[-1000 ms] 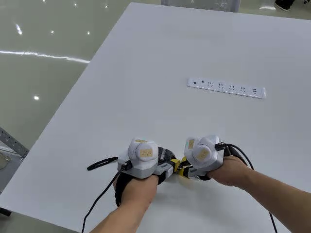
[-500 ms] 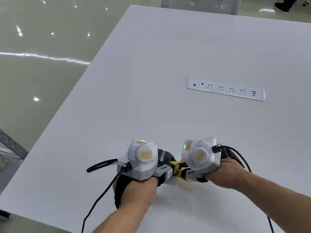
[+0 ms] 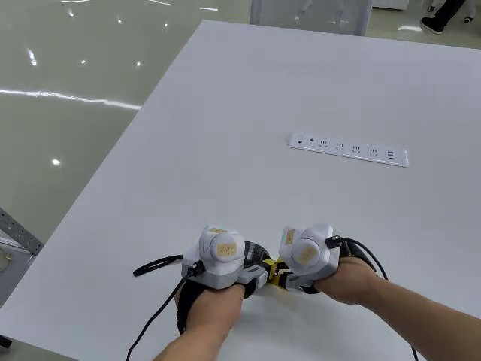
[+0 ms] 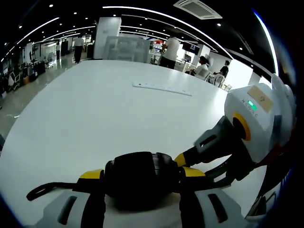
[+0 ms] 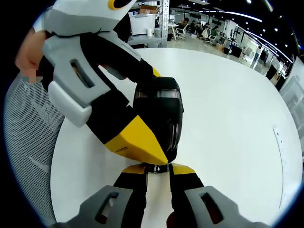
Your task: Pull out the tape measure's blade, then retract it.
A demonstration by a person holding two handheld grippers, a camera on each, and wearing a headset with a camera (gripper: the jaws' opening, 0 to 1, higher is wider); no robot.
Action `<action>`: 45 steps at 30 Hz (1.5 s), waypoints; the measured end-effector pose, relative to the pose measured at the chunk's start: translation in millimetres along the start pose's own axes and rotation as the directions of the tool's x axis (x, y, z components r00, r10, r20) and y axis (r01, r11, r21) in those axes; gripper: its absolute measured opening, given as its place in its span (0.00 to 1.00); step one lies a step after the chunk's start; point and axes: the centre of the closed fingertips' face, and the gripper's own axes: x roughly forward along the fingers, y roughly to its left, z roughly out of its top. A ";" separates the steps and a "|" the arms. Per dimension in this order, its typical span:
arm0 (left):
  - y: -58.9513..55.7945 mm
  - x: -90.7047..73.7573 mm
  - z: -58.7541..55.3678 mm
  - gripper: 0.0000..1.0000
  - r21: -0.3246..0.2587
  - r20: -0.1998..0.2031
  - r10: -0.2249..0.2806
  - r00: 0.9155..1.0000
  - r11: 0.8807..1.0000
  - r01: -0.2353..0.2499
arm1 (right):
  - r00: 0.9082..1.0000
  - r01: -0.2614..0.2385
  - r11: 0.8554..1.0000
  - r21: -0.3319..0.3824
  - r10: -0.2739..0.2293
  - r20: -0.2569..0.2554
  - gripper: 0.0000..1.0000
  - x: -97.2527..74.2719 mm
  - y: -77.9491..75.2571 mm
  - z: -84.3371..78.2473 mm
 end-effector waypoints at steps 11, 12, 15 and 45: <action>-0.1 -5.8 4.2 0.59 0.050 0.002 -0.023 1.000 0.998 0.023 | 0.999 0.049 0.996 0.074 -0.048 -0.012 0.26 -3.0 -7.7 -5.1; 1.2 -6.3 4.3 0.60 0.049 0.003 -0.023 1.000 0.999 0.023 | 0.999 0.051 0.996 0.076 -0.050 -0.013 0.26 -3.6 -7.8 -5.7; 3.8 -8.8 3.3 0.62 0.050 -0.001 -0.029 1.000 0.998 0.029 | 0.998 0.055 0.993 0.109 -0.055 -0.006 0.28 -6.6 -7.2 -7.3; 10.8 -57.2 -14.9 0.89 0.128 -0.023 -0.147 0.989 0.980 0.149 | 0.971 0.150 0.881 0.448 -0.216 0.098 0.56 -85.7 30.1 -13.7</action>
